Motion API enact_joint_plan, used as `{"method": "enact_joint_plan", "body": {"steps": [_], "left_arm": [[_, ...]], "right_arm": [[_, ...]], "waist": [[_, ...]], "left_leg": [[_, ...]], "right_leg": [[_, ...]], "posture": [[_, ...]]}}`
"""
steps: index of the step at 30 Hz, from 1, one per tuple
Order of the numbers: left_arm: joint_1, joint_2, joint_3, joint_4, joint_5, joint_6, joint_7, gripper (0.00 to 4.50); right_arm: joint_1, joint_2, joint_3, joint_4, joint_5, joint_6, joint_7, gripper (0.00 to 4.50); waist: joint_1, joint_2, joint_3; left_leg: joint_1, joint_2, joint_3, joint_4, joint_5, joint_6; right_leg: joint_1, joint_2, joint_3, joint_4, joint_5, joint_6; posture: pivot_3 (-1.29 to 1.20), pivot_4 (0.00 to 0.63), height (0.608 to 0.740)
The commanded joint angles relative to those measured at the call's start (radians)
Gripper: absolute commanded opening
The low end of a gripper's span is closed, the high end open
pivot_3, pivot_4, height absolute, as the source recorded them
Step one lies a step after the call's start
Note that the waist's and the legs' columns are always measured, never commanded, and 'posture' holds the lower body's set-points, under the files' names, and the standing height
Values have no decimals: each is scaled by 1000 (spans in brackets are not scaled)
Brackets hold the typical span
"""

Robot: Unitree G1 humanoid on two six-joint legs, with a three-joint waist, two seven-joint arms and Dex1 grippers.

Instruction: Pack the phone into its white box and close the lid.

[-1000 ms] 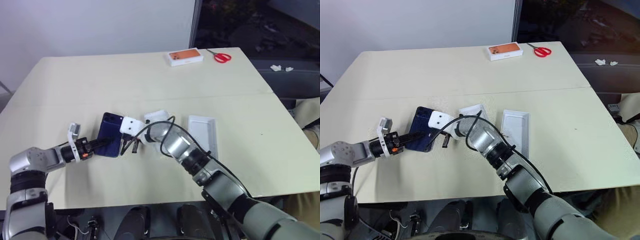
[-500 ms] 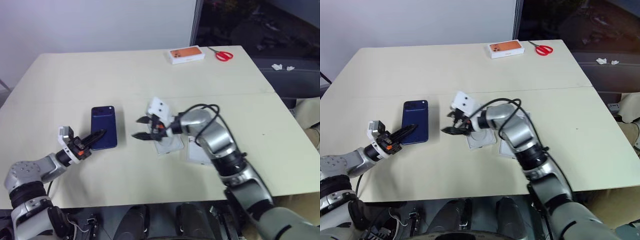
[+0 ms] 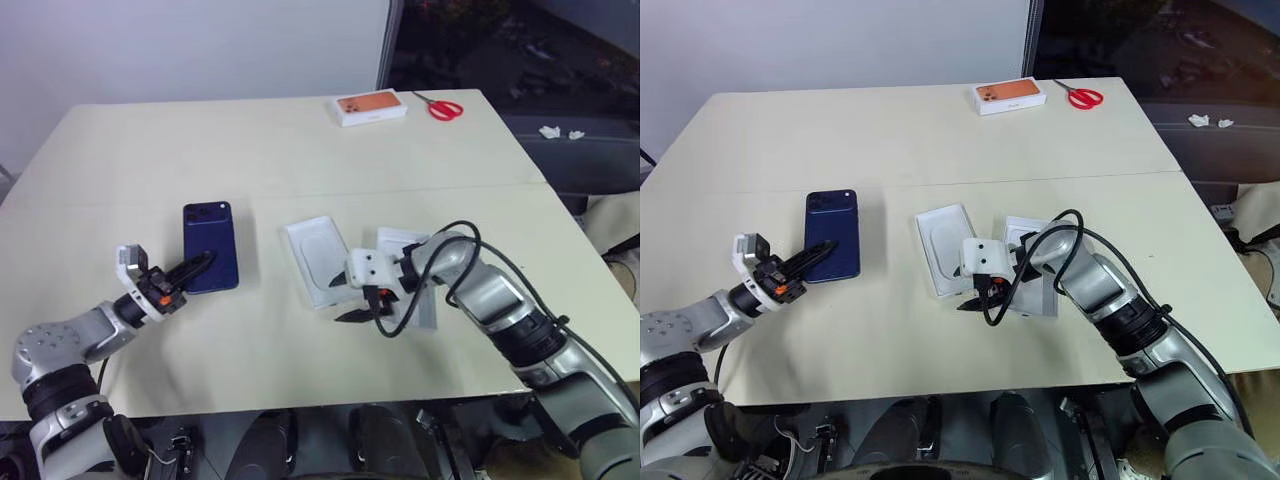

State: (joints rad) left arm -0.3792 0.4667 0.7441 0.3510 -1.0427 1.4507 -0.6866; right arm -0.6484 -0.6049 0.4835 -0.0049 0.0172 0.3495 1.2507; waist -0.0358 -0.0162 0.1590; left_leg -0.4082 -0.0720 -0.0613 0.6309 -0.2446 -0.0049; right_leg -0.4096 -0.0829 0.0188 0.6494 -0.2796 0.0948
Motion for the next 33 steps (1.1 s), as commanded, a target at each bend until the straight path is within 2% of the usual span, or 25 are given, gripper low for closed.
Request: {"method": "enact_joint_plan", "body": {"steps": [1,7,10,12,23,33], "left_arm": [[-12,0,7,-37,-51,-10,-2,0],[-3,-1,-3,-53,-61,-16,12,0],[-2,-2,2,-56,-70,-9,18,0],[-1,-3,0,-59,-71,-12,21,0],[1,-11,-5,-67,-89,-20,40,0],[-37,-39,-25,-126,-118,-38,78,0]], "right_arm": [[-28,17,4,30,-28,-65,-9,3261],[-40,43,13,102,-61,-95,-7,3261],[-42,56,14,108,-59,-82,3,2406],[-42,71,12,106,-56,-75,-2,1469],[-51,127,18,119,-83,-53,-38,1469],[-87,321,34,188,-156,48,-228,1469]], "waist": [[3,0,0],[5,-1,0],[6,-1,0],[9,-1,0],[17,-1,0],[15,-1,0]], "left_leg": [[0,0,0,0,1,-1],[0,0,0,0,2,-3],[0,0,0,0,2,-3],[0,0,0,0,2,-3],[0,0,0,1,2,-4],[0,1,0,0,3,-6]], "right_leg": [[0,0,0,0,0,0],[0,0,0,0,0,0],[0,0,0,0,0,0],[0,0,0,0,0,0],[0,0,0,0,0,0],[0,1,0,1,0,0]], "posture": [[0,150,740],[0,150,740],[0,150,740],[0,150,740],[0,150,740],[0,150,740]]}}
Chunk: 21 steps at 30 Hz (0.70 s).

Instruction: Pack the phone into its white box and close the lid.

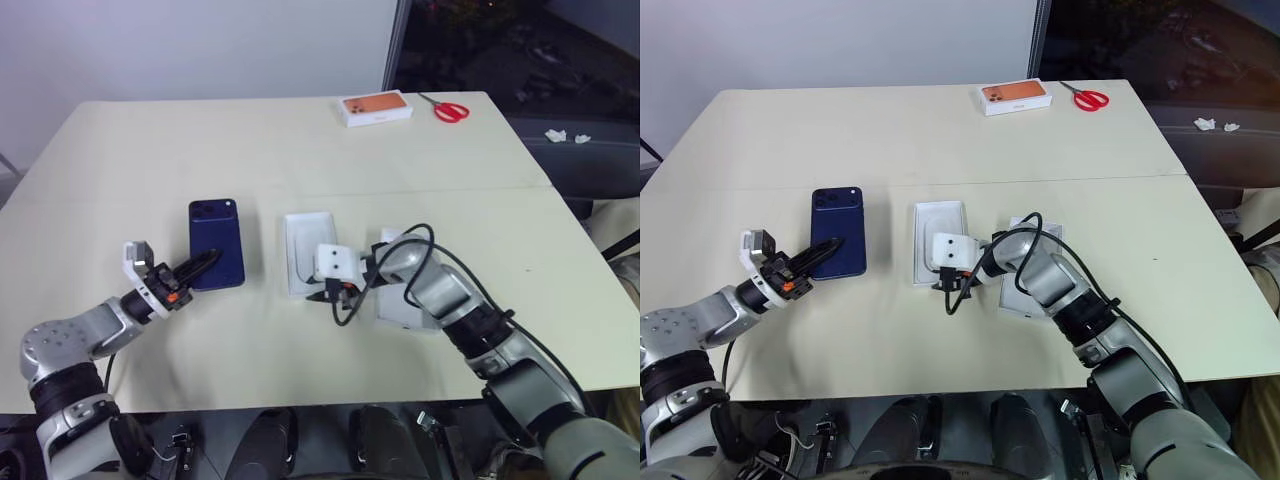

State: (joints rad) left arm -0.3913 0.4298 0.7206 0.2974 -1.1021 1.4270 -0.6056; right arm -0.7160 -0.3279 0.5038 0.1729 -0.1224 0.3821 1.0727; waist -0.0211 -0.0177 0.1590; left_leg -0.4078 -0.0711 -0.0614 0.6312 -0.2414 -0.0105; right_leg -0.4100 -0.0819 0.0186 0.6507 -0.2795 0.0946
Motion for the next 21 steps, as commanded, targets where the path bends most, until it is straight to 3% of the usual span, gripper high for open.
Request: {"method": "enact_joint_plan", "body": {"steps": [1,7,10,14,21], "left_arm": [[-26,-7,-4,-84,-61,-18,7,0],[-32,-24,-8,-102,-94,-20,45,0],[-31,-26,-17,-102,-104,-27,56,0],[-28,-28,-28,-104,-119,-33,68,0],[-55,-46,-63,-101,-131,-42,98,0]], "right_arm": [[-23,58,14,18,-20,25,-61,1469],[-24,92,1,16,-5,65,-59,1469],[-29,96,-20,6,12,111,-63,2363],[-35,77,-46,-42,35,96,-61,4340],[-43,-3,-226,-138,196,154,-19,4340]], "waist": [[0,0,0],[1,0,0],[1,0,0],[2,0,0],[7,0,0]], "left_leg": [[0,0,0,0,0,0],[0,0,0,0,1,-1],[0,0,0,0,1,-1],[0,0,0,0,1,-1],[-1,-1,0,0,0,-1]], "right_leg": [[0,0,0,0,0,0],[0,0,0,0,0,0],[0,0,0,0,0,0],[0,0,0,0,0,0],[0,0,0,0,0,0]], "posture": [[0,150,740],[0,150,740],[0,150,740],[0,150,740],[0,150,740]]}}
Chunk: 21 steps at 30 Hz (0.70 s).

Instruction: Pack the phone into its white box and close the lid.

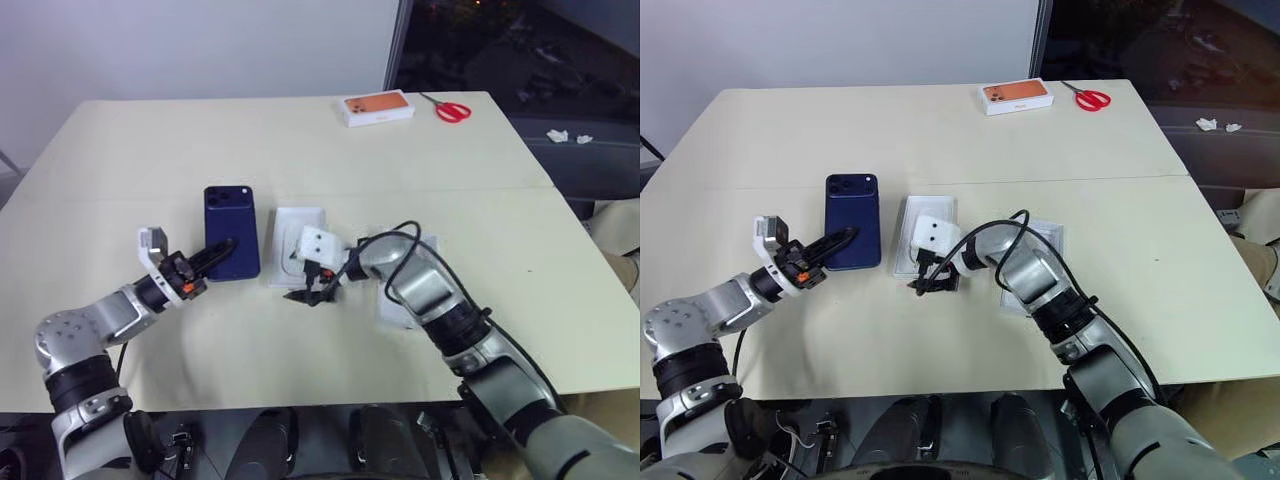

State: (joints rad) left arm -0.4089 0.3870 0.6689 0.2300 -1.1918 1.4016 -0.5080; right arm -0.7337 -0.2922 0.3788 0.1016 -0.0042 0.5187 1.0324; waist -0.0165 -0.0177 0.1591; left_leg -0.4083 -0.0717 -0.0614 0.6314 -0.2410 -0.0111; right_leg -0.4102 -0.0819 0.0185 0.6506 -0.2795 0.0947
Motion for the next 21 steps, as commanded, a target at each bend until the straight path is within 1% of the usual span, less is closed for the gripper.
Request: {"method": "enact_joint_plan", "body": {"steps": [1,4,8,11,13,17,21], "left_arm": [[-44,-8,-24,-30,-38,-18,3,0],[-86,-25,-90,16,19,-52,10,0],[-143,-21,-195,111,130,-131,-24,0],[-181,-33,-239,172,175,-171,-49,0],[-204,-44,-253,212,193,-183,-57,0],[-194,-64,-289,212,214,-183,-83,0],[-198,-81,-294,217,223,-178,-87,0]], "right_arm": [[-21,-59,-124,-67,96,24,26,4340],[-1,-131,-165,-25,99,-8,23,4340],[16,-187,-170,-6,94,-29,18,4340],[27,-195,-168,-30,101,-11,3,4340],[38,-198,-167,-52,104,2,-10,4340],[64,-205,-167,-72,101,12,-37,4340],[78,-209,-164,-86,101,15,-48,4340]], "waist": [[5,0,0],[8,-1,0],[1,-1,0],[-7,-1,1],[-3,-1,1],[2,-1,1],[5,-1,1]], "left_leg": [[0,0,0,0,0,1],[0,-1,0,1,-1,2],[0,-1,0,0,-1,1],[0,0,1,-1,0,0],[0,0,1,-1,0,0],[-1,0,1,0,0,0],[-1,-1,1,1,0,0]], "right_leg": [[0,0,0,0,0,0],[2,-1,-1,-1,0,0],[1,0,-1,-1,0,0],[-1,0,1,-1,0,0],[-1,1,1,0,0,0],[0,0,1,0,0,0],[0,-1,0,0,0,0]], "posture": [[0,150,740],[0,150,740],[0,150,740],[0,150,740],[0,150,740],[0,150,740],[0,150,740]]}}
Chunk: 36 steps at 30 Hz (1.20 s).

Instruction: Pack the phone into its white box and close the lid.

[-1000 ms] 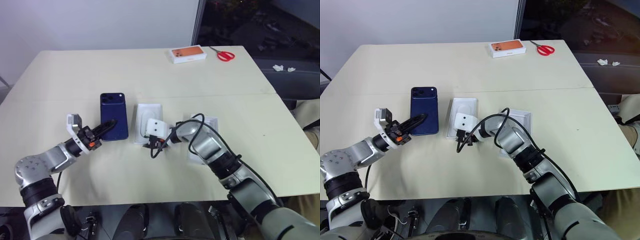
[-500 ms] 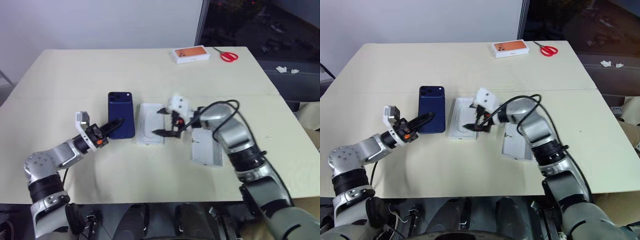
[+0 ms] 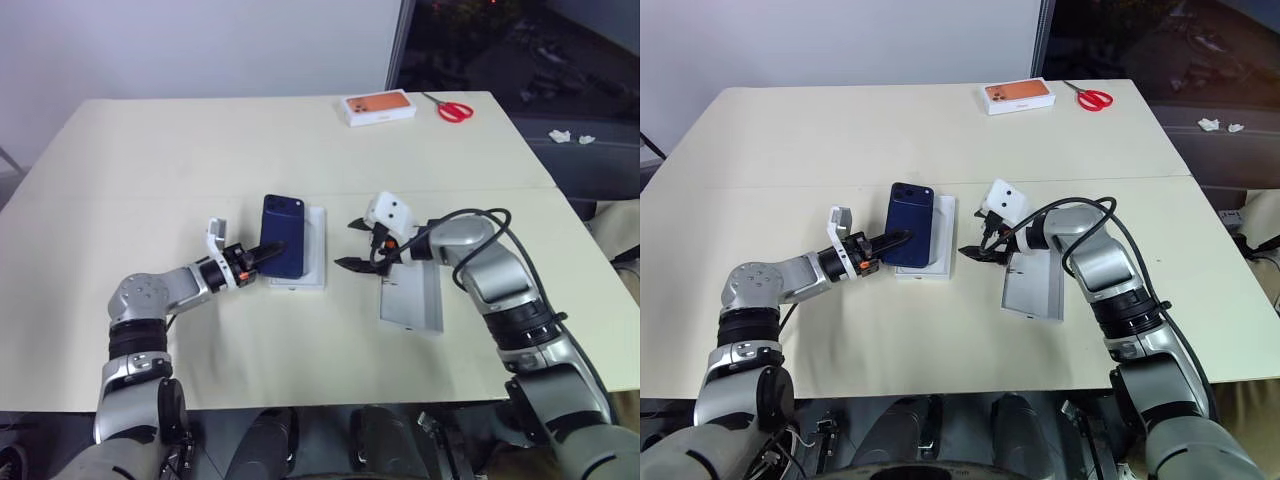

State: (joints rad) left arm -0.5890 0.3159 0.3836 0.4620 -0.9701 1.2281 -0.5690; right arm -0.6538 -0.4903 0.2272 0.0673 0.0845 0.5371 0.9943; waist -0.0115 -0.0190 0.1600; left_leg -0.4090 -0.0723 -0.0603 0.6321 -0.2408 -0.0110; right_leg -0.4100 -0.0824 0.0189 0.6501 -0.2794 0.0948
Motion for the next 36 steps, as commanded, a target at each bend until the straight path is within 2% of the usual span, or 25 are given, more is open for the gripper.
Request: {"method": "enact_joint_plan", "body": {"steps": [1,9,10,11,13,16,36], "left_arm": [[-21,-13,-11,-10,7,-6,-22,0],[-38,-45,-1,-20,12,-5,7,0],[-36,-49,0,-24,15,-6,15,986],[-34,-51,1,-26,17,-6,21,1252],[-29,-52,-4,-40,21,-3,24,2090],[-24,-46,-7,-65,23,1,25,3555],[-21,-12,47,-269,-53,121,87,3555]], "right_arm": [[-1,-10,-12,-52,12,-3,-13,4340],[-10,5,2,-38,7,-16,-29,4340],[-10,5,4,-38,7,-17,-30,4397],[-10,5,5,-39,7,-17,-30,4397],[-12,7,7,-38,8,-17,-31,4397],[-16,10,12,-31,8,-18,-32,4397],[-39,33,30,8,0,-42,-40,4397]], "waist": [[0,0,0],[0,0,0],[0,0,0],[0,0,0],[-1,0,0],[-1,0,0],[-2,0,0]], "left_leg": [[0,0,0,0,0,0],[0,0,0,0,0,0],[0,0,0,0,0,0],[0,0,0,0,0,0],[0,0,0,0,0,0],[1,0,0,1,0,0],[0,0,0,1,0,0]], "right_leg": [[0,0,0,0,0,0],[0,0,0,0,0,0],[0,0,0,0,0,0],[0,0,0,0,0,0],[0,0,0,0,0,0],[1,0,0,1,0,0],[0,1,0,1,0,0]], "posture": [[0,150,740],[0,150,740],[0,150,740],[0,150,740],[0,150,740],[0,150,740],[0,150,740]]}}
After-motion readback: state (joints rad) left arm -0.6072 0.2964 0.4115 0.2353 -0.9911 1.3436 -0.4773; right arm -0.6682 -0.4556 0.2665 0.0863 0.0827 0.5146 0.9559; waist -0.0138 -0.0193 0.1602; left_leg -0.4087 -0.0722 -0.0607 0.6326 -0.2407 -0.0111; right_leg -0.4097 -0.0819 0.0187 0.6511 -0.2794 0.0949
